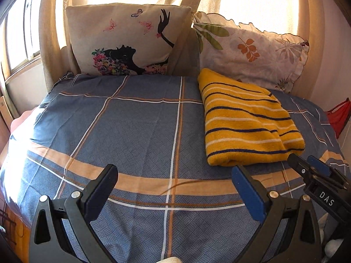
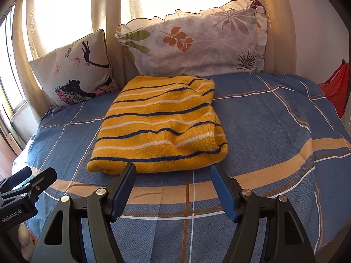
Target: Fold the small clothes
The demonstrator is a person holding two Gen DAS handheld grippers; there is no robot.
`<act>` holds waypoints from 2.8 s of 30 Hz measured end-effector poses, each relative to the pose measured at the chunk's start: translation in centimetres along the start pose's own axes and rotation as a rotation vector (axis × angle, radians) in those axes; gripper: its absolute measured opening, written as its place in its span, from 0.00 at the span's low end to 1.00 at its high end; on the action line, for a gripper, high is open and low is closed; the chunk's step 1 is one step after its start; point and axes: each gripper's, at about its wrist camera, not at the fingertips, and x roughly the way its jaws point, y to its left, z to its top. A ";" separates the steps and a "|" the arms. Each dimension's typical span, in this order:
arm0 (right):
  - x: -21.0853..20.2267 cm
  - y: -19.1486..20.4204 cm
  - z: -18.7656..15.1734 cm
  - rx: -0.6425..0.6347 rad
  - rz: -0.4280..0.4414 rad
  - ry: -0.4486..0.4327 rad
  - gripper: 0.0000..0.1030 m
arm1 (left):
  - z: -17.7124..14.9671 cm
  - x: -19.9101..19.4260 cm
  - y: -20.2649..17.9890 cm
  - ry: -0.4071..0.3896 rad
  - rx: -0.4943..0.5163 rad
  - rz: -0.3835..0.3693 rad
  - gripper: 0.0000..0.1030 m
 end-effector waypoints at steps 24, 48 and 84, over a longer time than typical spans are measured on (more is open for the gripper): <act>-4.9 6.0 -0.6 -0.070 -0.052 -0.065 0.73 | -0.6 -5.9 8.3 -0.126 -0.154 0.061 1.00; -4.8 0.4 -1.5 0.089 -0.007 -0.049 0.74 | -0.8 -5.6 4.1 -0.055 -0.048 0.121 1.00; 2.2 -1.5 1.9 -0.009 -0.058 0.002 0.75 | 1.3 3.3 -0.7 0.102 0.045 0.070 1.00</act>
